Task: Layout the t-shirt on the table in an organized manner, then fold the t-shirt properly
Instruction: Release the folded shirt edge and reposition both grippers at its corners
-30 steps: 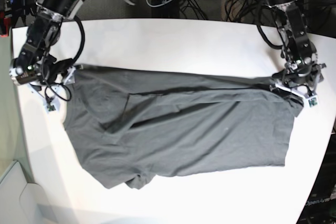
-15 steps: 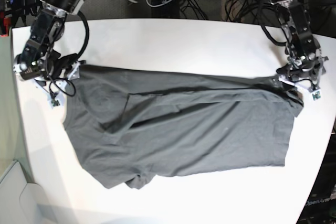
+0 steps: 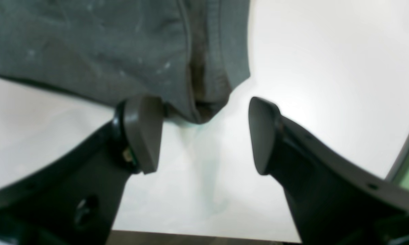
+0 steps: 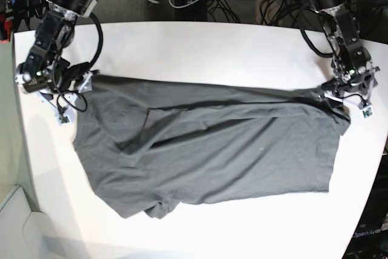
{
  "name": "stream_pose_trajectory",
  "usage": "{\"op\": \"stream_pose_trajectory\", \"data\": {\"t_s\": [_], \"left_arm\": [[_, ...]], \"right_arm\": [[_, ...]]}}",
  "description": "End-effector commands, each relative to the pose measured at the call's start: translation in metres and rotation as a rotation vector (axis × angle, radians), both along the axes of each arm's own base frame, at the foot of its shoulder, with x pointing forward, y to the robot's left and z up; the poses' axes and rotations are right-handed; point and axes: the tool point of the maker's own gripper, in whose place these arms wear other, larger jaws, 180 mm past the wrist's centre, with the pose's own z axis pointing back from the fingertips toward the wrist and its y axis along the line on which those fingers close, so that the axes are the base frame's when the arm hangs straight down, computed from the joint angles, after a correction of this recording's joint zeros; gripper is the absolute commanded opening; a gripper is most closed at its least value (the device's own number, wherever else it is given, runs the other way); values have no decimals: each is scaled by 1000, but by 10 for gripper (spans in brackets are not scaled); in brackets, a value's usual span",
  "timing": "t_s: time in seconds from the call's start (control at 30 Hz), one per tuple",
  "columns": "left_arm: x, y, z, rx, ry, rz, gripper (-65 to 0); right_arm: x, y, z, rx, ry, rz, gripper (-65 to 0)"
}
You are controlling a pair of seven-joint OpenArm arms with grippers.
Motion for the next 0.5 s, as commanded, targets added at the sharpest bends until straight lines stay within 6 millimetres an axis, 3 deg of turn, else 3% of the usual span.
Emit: {"op": "stream_pose_trajectory", "data": {"t_s": [0.0,0.17,0.47], "left_arm": [[9,7,15,37,-50,-1,-225],[11,6,14,37,-56,-3,-225],[16,-11,-21,-33,-4,-98,-229]], "right_arm": [[10,-5,11,-12,-44,-3,-247],[10,-5,11,-12,-44,-3,-247],[10,-4,11,-10,-44,-1,-247]]}}
